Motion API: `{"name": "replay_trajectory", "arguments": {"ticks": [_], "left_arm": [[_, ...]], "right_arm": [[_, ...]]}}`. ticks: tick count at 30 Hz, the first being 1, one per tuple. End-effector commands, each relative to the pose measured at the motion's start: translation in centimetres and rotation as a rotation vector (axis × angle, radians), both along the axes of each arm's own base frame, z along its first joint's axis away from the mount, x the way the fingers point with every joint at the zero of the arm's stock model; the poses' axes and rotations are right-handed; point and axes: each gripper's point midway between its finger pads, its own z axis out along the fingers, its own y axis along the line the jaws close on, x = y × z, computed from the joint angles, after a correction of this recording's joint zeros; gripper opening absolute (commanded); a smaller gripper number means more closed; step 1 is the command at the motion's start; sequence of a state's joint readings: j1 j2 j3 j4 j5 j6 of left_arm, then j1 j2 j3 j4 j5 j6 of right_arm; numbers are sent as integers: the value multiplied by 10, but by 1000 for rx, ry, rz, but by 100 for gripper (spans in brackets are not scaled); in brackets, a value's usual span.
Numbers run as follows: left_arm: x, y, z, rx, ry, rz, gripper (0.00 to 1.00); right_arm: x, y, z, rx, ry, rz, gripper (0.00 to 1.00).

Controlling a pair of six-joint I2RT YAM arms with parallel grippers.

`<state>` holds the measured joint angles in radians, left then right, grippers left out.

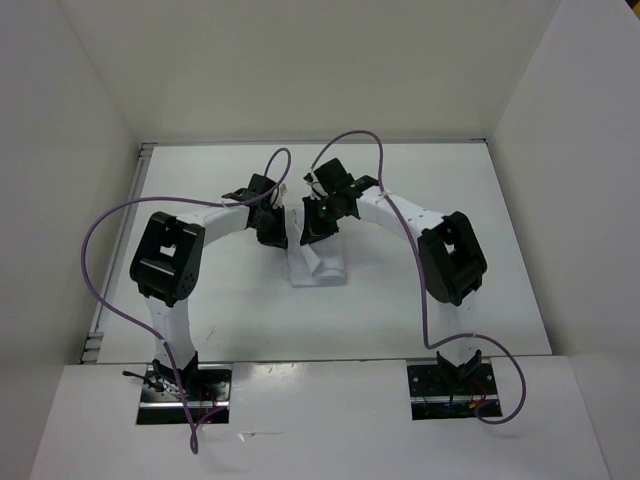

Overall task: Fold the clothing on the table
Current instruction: Fold the skirt

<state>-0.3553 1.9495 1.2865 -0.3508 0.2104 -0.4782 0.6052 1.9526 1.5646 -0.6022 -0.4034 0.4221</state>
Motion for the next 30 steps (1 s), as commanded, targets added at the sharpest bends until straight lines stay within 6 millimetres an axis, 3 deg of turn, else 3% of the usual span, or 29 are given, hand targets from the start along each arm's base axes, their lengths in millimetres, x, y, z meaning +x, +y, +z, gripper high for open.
{"name": "replay_trajectory", "arguments": {"ticks": [1,7,13,16,17,18,19,22,24,26,27,29,30], "left_arm": [[-1,-4,-1,-18,5,2,17],[1,-3,6,-18,-16,6,17],[-2,0,19,-6,-24,3,17],[12,8,43,-13,-76,10,17],[15,11,51,-14,-93,11,17],[17,12,58,-11,-107,16,17],[22,22,67,12,-129,29,19],[38,39,109,52,-224,47,22],[51,47,145,70,-308,63,23],[50,50,180,44,-379,73,23],[45,48,195,18,-411,52,20],[35,32,203,-66,-402,-13,13],[31,27,209,-102,-406,-23,10]], "right_arm": [[12,29,10,56,-45,39,0],[13,35,-8,38,-19,48,1],[11,46,-23,71,42,70,13],[9,55,-23,119,65,96,20],[7,59,-25,143,79,116,27],[7,64,-18,172,74,132,35],[2,68,-19,201,90,165,37],[-12,80,13,339,100,276,42],[-8,83,45,379,22,300,43],[-10,76,69,364,-32,294,43],[0,68,74,328,-69,245,43],[4,50,92,277,-134,188,37],[17,37,89,193,-187,104,32]]}}
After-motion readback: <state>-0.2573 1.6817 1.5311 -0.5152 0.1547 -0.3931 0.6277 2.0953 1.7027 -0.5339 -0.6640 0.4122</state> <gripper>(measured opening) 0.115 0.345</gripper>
